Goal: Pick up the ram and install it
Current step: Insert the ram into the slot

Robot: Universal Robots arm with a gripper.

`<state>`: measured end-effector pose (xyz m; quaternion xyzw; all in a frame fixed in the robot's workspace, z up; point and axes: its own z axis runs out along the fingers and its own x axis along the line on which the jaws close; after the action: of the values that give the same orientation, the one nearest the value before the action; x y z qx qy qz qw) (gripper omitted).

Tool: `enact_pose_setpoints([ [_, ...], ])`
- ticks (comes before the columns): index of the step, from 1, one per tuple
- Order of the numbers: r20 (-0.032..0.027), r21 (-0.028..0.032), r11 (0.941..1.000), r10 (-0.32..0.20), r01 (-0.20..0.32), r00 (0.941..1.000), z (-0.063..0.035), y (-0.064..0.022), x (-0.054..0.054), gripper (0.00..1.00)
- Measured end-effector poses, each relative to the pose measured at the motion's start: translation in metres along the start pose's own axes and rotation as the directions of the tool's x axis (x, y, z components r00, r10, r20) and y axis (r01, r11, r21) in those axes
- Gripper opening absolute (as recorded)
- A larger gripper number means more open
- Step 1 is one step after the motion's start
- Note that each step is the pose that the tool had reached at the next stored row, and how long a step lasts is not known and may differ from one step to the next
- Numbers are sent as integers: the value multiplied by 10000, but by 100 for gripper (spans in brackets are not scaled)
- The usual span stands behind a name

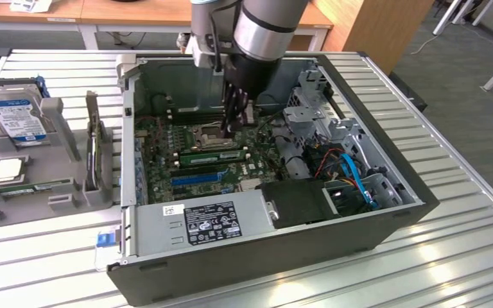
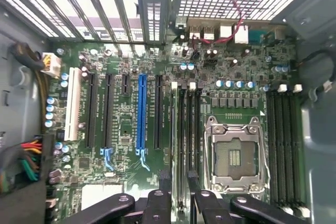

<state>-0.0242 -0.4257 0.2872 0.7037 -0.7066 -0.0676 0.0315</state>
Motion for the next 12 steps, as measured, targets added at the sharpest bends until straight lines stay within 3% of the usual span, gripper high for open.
enact_pose_setpoints([
  [7,-49,0,10000,7,-7,10000,-197,28,-10,25],
  [12,-71,1,10000,10,-10,10000,-239,34,-12,25],
])
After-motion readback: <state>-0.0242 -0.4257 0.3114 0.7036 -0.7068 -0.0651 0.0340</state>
